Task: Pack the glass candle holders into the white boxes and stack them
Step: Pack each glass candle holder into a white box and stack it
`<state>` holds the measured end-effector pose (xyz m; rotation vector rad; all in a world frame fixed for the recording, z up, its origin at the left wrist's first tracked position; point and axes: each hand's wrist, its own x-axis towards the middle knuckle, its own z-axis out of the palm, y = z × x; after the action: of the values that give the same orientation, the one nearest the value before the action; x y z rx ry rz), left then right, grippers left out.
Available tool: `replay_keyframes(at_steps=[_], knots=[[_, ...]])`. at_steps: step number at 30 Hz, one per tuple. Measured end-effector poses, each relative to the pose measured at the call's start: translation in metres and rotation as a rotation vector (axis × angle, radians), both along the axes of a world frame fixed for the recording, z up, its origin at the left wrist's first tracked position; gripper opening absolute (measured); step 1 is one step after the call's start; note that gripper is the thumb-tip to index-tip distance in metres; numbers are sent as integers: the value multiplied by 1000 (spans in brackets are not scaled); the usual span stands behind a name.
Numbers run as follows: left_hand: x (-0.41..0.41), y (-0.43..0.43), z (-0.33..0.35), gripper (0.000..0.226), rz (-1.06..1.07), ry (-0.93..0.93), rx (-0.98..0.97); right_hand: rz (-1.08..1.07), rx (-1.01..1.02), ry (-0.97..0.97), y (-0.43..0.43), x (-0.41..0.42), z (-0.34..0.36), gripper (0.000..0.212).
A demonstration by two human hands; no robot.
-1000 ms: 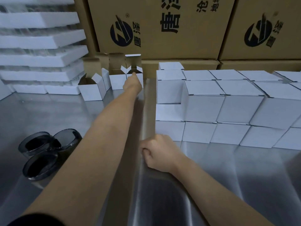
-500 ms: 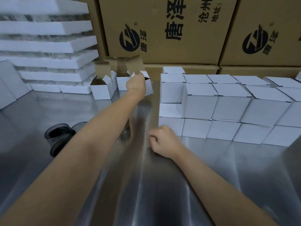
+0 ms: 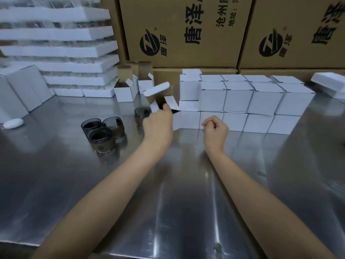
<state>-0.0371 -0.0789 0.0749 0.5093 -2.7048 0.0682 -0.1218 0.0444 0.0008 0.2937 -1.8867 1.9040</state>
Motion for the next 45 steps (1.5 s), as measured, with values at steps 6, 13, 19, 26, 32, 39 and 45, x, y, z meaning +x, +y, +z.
replay_keyframes(at_steps=[6, 13, 19, 26, 32, 39, 45], knots=[[11, 46, -20, 24, -78, 31, -239, -60, -195, -198, 37, 10, -2, 38], [-6, 15, -47, 44, -343, 657, 353, 57, 26, -131, 39, 26, -1, 36], [-20, 4, -80, 62, -393, 313, 794, 108, 270, 15, 32, 27, -1, 21], [-23, 12, -77, 41, -550, 365, 414, -6, 275, -220, 33, 20, -3, 16], [-13, 28, -74, 28, -542, 454, 746, -31, 409, 210, 27, 36, 5, 33], [-16, 26, -77, 44, -321, 340, 675, 1, 599, 499, 18, 41, 3, 32], [-31, 28, -70, 34, -324, 533, 861, -128, 206, 315, 21, 37, 4, 29]])
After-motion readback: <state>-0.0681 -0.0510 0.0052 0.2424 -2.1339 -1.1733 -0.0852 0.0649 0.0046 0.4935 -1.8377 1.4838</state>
